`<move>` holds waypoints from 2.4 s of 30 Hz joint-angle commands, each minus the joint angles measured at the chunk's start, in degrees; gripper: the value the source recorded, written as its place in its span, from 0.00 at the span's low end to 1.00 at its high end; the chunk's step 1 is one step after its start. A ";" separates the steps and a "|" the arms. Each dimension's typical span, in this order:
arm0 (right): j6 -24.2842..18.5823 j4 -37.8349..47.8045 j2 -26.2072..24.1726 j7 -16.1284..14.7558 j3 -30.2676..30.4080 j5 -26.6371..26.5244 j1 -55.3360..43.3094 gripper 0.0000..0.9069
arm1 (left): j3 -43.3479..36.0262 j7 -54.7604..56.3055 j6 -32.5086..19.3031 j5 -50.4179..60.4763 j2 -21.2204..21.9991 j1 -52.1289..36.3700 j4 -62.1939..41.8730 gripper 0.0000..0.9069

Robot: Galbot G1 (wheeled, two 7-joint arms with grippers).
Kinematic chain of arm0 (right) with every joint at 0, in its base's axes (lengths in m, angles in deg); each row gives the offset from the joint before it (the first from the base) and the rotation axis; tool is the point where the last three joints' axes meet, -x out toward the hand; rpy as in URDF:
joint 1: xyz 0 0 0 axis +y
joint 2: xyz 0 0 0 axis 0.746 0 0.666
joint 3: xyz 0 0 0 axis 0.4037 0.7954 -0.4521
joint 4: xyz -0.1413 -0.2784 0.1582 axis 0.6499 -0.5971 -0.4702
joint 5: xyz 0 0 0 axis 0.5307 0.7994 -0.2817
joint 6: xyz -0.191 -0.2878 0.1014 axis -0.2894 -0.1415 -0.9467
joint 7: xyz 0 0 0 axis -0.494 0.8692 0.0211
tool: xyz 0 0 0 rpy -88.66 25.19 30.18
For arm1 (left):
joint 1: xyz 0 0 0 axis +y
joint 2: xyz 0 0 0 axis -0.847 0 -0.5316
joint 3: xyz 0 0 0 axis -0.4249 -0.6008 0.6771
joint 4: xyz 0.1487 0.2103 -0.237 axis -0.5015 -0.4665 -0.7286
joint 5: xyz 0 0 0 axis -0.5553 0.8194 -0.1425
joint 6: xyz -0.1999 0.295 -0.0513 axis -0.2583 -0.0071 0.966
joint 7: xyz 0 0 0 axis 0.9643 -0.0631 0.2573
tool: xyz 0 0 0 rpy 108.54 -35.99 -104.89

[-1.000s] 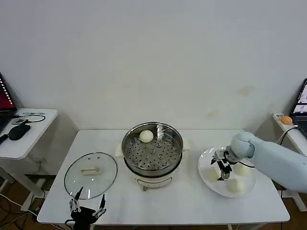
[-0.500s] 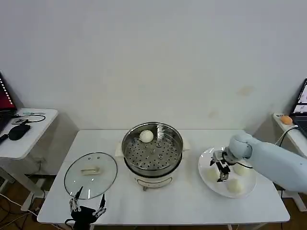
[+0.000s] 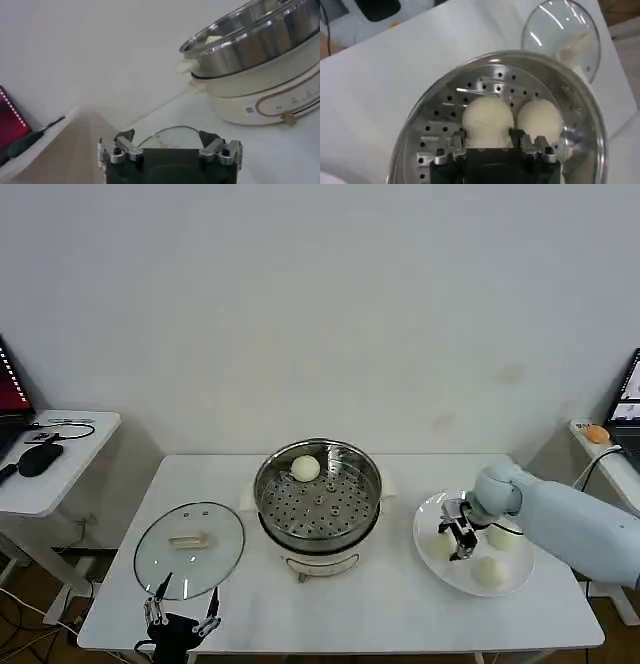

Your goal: Take steamed baozi put them in steamer then cover it.

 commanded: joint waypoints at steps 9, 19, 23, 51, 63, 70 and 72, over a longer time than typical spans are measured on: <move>0.78 -6.08 -6.36 -0.44 1.53 -5.30 -11.74 0.69 | -0.36 -0.01 0.05 0.00 -0.46 0.09 1.02 1.00; 4.87 -9.58 -3.05 1.04 13.82 -13.87 -32.25 0.70 | -0.15 -0.24 0.35 -0.55 -1.42 -0.78 1.68 1.00; 6.65 -10.37 2.85 2.07 17.48 -19.38 -38.82 0.70 | -0.03 -0.27 0.55 -1.07 -1.43 -1.31 1.76 1.00; 20.18 5.38 41.88 8.39 24.11 -37.14 -30.44 0.70 | 1.91 -0.33 0.68 -3.21 -0.81 -2.72 3.74 1.00; 20.07 9.20 43.03 8.51 23.58 -33.80 -26.11 0.71 | 2.24 -0.16 0.56 -4.08 -0.83 -2.40 3.87 1.00; 19.58 11.81 43.78 8.13 22.76 -31.38 -25.39 0.71 | 2.38 -0.16 0.47 -4.03 -0.77 -2.38 3.73 1.00; 19.62 12.42 44.10 8.10 22.38 -31.41 -25.38 0.71 | 2.39 -0.16 0.47 -4.03 -0.80 -2.41 3.67 1.00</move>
